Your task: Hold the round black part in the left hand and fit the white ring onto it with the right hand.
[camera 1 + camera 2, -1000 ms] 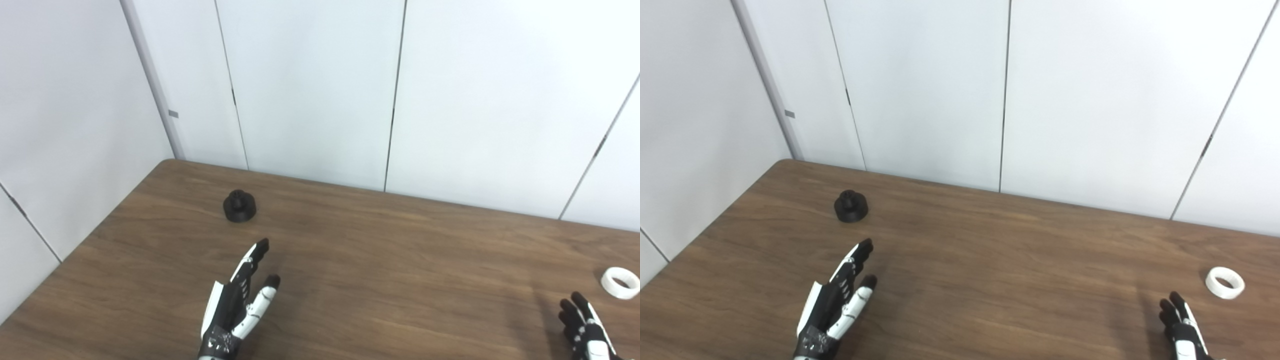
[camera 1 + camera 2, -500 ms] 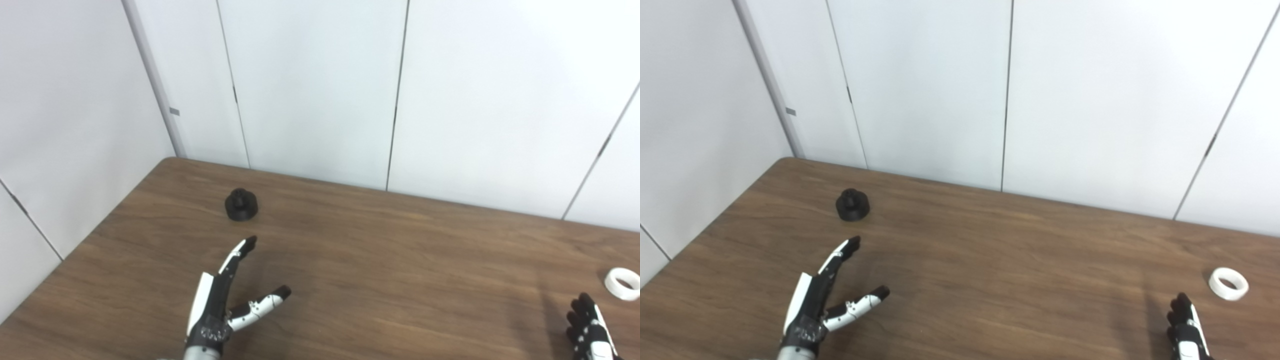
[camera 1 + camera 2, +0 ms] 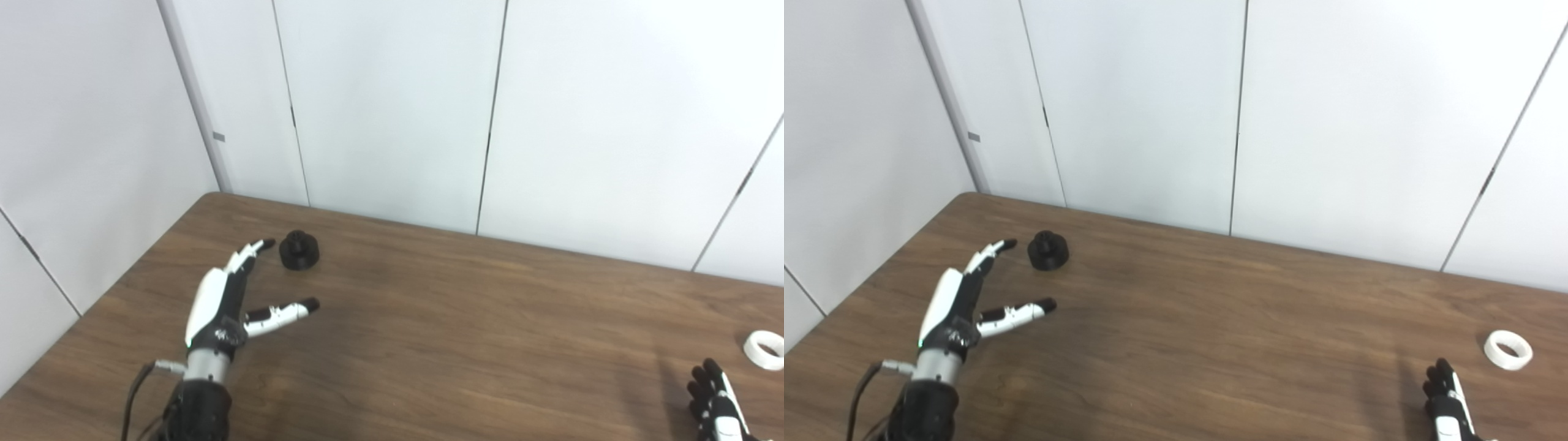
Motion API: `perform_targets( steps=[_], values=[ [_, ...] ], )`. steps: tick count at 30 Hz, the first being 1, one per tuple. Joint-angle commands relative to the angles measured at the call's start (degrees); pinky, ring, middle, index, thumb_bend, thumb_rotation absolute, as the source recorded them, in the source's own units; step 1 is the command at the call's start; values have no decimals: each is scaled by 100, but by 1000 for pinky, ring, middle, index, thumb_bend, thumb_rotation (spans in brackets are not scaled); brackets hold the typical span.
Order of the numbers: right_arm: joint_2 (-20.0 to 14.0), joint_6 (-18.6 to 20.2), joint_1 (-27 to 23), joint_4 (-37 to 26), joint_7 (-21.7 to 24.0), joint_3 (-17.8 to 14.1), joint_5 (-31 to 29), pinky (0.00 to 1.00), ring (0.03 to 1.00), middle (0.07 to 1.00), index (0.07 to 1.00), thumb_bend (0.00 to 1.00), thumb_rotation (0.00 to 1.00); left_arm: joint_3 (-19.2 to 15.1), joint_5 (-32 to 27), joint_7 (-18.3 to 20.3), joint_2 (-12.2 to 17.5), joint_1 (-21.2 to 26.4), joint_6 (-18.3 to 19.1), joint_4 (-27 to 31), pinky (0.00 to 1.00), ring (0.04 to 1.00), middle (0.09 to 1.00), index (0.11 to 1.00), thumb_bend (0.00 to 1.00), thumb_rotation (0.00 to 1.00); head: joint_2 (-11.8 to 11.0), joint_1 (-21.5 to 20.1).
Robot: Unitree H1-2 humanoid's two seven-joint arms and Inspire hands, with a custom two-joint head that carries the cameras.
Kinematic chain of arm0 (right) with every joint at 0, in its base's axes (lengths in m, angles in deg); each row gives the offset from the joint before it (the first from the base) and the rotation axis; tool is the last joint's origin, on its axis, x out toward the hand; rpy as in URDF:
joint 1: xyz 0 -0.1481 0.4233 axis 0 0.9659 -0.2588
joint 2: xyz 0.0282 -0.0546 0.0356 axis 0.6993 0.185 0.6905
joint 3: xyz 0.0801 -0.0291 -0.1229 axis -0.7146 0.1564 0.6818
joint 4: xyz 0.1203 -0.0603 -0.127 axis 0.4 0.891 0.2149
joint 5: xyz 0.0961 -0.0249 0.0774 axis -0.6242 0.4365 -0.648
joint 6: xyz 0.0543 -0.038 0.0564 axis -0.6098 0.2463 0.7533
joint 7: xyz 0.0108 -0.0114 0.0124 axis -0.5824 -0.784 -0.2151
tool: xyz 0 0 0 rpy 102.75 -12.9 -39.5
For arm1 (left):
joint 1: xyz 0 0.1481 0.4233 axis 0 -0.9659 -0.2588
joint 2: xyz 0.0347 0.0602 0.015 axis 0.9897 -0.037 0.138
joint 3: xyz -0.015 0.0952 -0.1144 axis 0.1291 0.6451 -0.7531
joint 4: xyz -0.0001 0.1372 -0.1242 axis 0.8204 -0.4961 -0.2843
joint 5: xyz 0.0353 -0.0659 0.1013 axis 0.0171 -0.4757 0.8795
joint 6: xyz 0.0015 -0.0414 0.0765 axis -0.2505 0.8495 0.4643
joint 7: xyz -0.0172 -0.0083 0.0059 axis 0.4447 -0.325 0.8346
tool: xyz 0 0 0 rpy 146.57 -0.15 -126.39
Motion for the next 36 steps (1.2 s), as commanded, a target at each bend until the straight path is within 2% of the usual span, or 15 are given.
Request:
perform_targets(
  steps=[1, 6, 11, 17, 22, 29, 36],
  values=[
    [37, -25, -56, -194, -31, 19, 29, 1000, 982, 976, 1000, 377, 1000, -55, 155, -88, 235, 261, 24, -55, 1000, 1000, 962, 888, 977, 391, 3, 11],
    [68, 37, -15, -294, -22, 34, 8, 1000, 982, 973, 1000, 347, 1000, 3, 295, -149, 425, 605, 118, -508, 1000, 1000, 952, 868, 956, 380, 43, 0],
    [91, 88, 14, -353, -20, 60, 0, 1000, 987, 980, 1000, 314, 1000, 117, 416, -216, 577, 1071, 232, -1177, 1000, 1000, 949, 861, 984, 386, 67, -46],
    [135, 180, 22, -433, -73, 75, 33, 1000, 983, 971, 1000, 300, 1000, 180, 316, -295, 704, 1583, 126, -2030, 1000, 1000, 949, 857, 990, 365, 82, -60],
    [134, 219, 29, -488, -86, 100, 105, 1000, 981, 970, 1000, 288, 1000, 363, 373, -271, 866, 1911, 136, -2581, 1000, 1000, 961, 860, 1000, 394, 79, -91],
    [131, 299, 29, -562, -42, 99, 54, 1000, 992, 970, 1000, 299, 1000, 799, 575, -305, 1113, 2394, 187, -3398, 1000, 1000, 959, 853, 1000, 404, 86, -132],
    [143, 310, 59, -608, -65, 109, 93, 1000, 979, 967, 1000, 289, 1000, 1092, 610, -290, 1174, 2785, 299, -3900, 1000, 1000, 959, 834, 1000, 411, 109, -159]
  ],
)
